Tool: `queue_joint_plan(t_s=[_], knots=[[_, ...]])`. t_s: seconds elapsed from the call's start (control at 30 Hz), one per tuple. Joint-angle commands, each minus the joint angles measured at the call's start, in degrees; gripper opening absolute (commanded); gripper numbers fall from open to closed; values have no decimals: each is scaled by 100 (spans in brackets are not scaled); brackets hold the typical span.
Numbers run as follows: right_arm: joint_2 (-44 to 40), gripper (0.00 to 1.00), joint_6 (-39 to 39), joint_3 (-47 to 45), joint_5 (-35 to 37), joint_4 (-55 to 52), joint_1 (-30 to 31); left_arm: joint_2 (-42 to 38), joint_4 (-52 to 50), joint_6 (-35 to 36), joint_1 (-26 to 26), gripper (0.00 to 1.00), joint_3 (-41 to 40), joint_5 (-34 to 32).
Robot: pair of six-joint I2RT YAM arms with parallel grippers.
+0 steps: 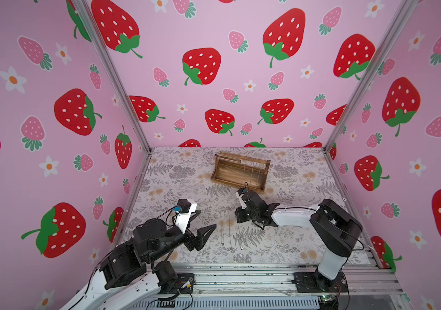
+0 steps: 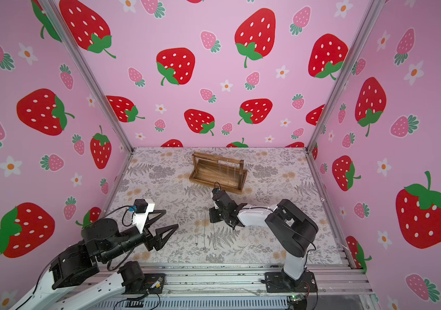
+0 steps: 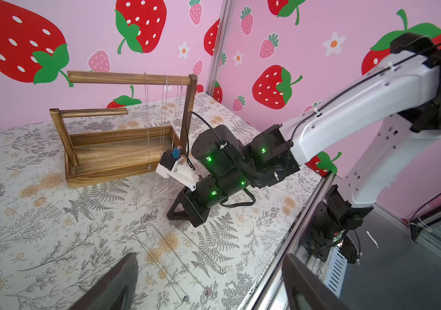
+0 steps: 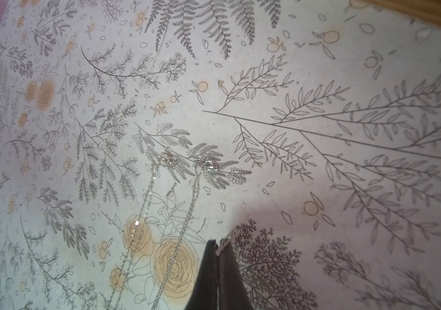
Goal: Take the necklace off the jewelry display stand
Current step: Place the necklace at the center of the board, then take off the necklace from the stand.
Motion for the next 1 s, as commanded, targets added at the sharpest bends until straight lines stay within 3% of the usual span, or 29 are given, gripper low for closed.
queue_joint_plan(t_s=[0.0, 0.3, 0.57, 0.63, 0.77, 0.87, 0.97], knots=[[90, 0, 13, 128, 26, 45, -33, -26, 92, 59, 9, 85, 87, 76], [137, 13, 22, 168, 59, 38, -58, 10, 114, 65, 4, 85, 77, 104], [-131, 14, 23, 46, 262, -8, -56, 9, 75, 93, 10, 86, 74, -33], [-553, 15, -73, -65, 460, -110, -58, 44, 87, 87, 9, 87, 49, -121], [-2281, 22, -479, -667, 1424, -547, -54, 601, 664, -254, 11, 84, -134, -393], [-3556, 25, -660, -1245, 2199, -1015, -67, 1763, 1973, -484, 13, 78, -198, -441], [-4632, 26, -787, -1802, 2680, -1464, -106, 3412, 3082, -202, 72, 78, 225, -656]])
